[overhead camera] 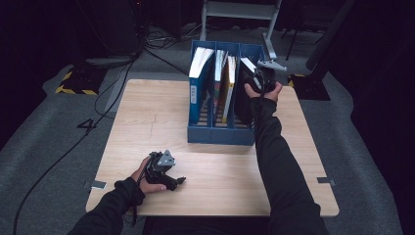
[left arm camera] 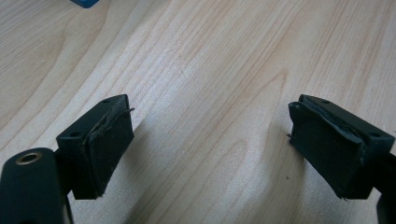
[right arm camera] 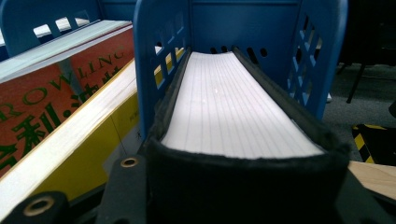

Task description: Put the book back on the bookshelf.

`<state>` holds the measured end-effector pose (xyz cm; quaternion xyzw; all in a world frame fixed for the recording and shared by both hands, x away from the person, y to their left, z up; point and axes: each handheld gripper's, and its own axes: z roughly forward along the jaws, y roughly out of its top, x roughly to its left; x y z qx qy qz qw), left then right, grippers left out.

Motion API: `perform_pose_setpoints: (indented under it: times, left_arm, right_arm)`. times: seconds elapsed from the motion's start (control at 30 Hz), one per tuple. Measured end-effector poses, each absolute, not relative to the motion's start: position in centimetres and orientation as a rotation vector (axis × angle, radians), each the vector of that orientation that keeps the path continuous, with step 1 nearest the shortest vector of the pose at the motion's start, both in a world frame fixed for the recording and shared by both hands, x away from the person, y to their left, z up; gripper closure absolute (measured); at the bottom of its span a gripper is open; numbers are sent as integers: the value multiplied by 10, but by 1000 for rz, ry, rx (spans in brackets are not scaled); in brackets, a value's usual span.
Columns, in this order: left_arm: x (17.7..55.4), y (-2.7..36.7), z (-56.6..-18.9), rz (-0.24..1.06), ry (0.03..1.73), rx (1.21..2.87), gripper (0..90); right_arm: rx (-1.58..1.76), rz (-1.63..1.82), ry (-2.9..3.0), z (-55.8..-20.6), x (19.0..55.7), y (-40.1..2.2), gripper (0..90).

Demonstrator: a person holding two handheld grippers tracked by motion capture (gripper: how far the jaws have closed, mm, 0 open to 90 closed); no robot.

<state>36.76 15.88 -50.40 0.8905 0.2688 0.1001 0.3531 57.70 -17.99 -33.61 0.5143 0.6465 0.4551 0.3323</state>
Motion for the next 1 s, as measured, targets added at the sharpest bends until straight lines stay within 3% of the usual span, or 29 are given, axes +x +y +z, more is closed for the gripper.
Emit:
perform_pose_setpoints:
  times: [1.0]
  left_arm:
    - [368,158,-504,253,679,2306,133]
  right_arm:
    - [1324,1192,1733,-356,571,-188,519]
